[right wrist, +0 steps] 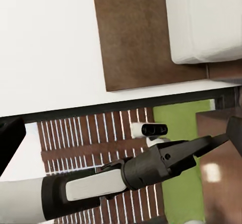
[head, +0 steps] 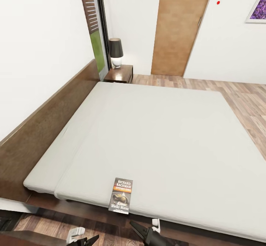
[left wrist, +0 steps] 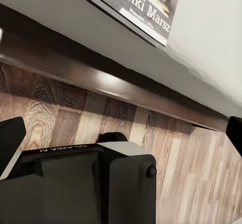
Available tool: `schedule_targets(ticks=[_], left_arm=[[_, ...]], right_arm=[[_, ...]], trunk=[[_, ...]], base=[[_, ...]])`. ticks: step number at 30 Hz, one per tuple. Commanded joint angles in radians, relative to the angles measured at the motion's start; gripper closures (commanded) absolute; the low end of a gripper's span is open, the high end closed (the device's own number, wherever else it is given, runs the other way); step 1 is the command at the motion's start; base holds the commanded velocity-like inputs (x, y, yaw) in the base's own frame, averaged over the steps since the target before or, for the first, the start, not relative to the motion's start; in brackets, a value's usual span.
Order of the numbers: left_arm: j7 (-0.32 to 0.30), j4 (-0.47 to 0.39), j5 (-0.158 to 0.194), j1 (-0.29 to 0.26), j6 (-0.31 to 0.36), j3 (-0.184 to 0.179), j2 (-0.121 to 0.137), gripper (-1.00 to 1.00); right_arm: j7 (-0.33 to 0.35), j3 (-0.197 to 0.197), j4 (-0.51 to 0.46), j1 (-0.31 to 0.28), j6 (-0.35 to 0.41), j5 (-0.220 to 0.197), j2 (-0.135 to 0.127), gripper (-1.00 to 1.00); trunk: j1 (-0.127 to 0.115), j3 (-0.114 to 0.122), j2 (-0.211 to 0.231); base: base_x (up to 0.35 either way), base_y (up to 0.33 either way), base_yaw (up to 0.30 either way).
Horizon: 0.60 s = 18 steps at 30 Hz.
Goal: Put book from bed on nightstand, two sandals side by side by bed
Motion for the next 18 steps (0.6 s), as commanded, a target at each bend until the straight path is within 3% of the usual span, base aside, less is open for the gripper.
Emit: schedule_targets(ticks=[1, 9, 18], left_arm=[[-0.002, 0.001, 0.004, -0.001, -0.009, -0.008, 0.000, -1.00], [-0.002, 0.001, 0.003, -0.001, -0.009, -0.008, -0.001, -1.00], [-0.003, 0.001, 0.003, -0.001, -0.009, -0.008, -0.003, -1.00]], right_arm=[[0.012, 0.001, 0.000, 0.000, 0.011, -0.005, 0.000, -1.00], [0.128, 0.003, -0.002, 0.000, 0.011, -0.004, 0.000, -1.00], [0.131, 0.002, -0.002, 0.000, 0.009, -0.005, 0.000, -1.00]], trunk=[[0.000, -0.001, -0.001], [0.000, -0.001, -0.001], [0.000, -0.001, -0.001]], base=[[0.000, 0.000, 0.000], [0.000, 0.000, 0.000], [0.000, 0.000, 0.000]])
